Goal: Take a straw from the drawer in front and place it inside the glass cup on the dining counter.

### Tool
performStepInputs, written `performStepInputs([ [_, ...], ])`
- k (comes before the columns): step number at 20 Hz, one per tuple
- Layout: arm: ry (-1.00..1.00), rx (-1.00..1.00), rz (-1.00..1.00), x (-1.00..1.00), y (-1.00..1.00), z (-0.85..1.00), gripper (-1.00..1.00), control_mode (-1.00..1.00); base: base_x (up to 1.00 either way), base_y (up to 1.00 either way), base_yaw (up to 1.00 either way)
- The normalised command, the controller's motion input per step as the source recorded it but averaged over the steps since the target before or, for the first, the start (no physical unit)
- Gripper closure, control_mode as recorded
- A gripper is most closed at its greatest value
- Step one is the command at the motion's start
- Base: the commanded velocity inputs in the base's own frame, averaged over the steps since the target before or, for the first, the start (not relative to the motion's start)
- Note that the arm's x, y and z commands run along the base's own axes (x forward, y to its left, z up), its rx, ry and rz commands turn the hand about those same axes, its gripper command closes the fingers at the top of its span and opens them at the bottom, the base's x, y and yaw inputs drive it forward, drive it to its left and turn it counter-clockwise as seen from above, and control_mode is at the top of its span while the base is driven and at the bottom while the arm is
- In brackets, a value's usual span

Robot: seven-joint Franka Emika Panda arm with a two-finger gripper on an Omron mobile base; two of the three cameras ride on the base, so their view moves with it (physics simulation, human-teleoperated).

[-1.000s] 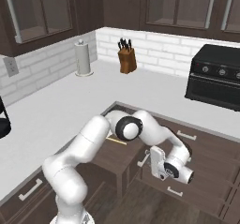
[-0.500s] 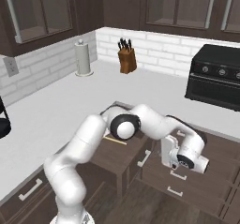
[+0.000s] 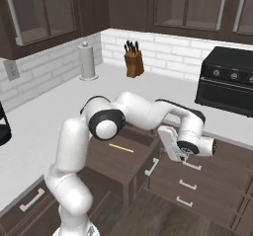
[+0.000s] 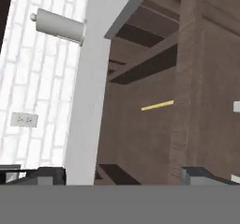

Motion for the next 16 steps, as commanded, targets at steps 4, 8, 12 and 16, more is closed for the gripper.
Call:
performStepInputs([
  [4, 0.03, -0.48, 0.01, 0.00, 0.86, 0.30, -1.00, -1.00, 0.00, 0.00, 0.00],
  [8, 0.10, -0.38, 0.00, 0.00, 0.70, 0.12, -1.00, -1.00, 0.00, 0.00, 0.00],
  [12, 0.23, -0.25, 0.00, 0.04, 0.44, 0.02, -1.00, -1.00, 0.00, 0.00, 0.00],
  [16, 0.38, -0.14, -0.08, 0.34, 0.08, 0.00, -1.00, -1.00, 0.00, 0.00, 0.00],
])
